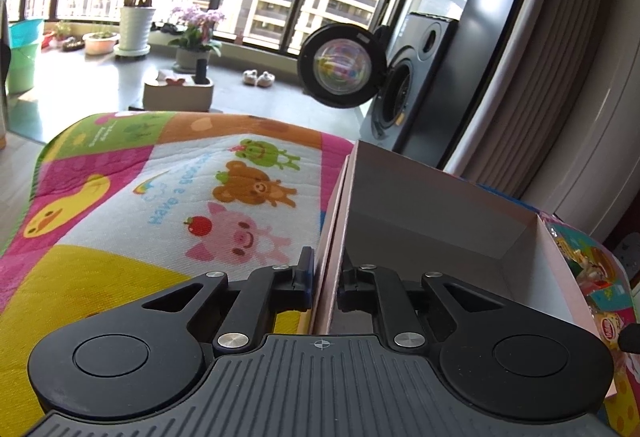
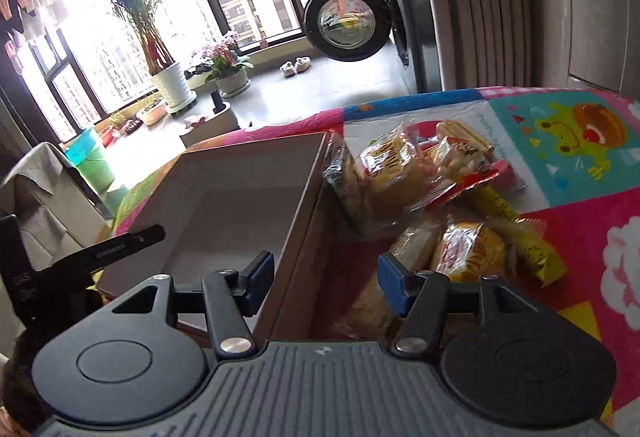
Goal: Organize objects
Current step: 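Grasp the clear-wrapped granola bar with the right gripper and lift it, then lower the granola bar into the box and open the right gripper, then move the right gripper over the snack pile toward a yellow-wrapped bread bun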
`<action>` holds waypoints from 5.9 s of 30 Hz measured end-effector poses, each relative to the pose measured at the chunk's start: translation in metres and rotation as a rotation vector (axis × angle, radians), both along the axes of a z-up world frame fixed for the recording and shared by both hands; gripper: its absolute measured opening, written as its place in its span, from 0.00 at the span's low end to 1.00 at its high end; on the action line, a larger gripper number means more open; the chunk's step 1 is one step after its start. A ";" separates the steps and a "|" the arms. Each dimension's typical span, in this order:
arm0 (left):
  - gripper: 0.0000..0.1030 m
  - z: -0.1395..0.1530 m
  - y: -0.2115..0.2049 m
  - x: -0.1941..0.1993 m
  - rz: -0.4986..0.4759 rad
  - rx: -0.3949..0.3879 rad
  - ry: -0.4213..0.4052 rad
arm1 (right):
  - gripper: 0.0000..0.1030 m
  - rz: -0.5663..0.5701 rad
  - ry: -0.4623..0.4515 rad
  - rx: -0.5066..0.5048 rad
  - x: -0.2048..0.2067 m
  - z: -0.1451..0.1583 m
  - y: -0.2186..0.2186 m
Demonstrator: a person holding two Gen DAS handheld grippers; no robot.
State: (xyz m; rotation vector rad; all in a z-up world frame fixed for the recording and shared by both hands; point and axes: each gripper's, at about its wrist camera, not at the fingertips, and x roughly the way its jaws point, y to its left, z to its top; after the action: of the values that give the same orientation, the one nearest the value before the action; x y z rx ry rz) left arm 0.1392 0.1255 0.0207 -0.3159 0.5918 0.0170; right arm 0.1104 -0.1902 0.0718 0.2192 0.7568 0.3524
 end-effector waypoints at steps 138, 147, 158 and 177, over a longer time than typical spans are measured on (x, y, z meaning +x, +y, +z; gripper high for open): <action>0.15 -0.010 0.004 -0.012 0.032 -0.014 -0.007 | 0.46 -0.208 -0.032 -0.167 0.103 -0.017 0.019; 0.15 -0.010 0.005 -0.012 0.032 -0.013 -0.008 | 0.44 -0.287 -0.024 -0.303 0.100 -0.031 -0.002; 0.14 -0.011 0.005 -0.012 0.032 -0.012 -0.006 | 0.44 -0.162 -0.076 -0.162 0.097 -0.014 0.030; 0.15 -0.012 0.005 -0.014 0.032 -0.014 -0.006 | 0.20 -0.209 -0.077 -0.138 0.076 -0.011 -0.013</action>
State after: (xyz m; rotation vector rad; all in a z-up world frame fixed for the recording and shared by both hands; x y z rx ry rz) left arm 0.1255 0.1309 0.0091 -0.3392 0.5814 0.0425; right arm 0.1862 -0.2030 0.0606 0.1518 0.6726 0.1090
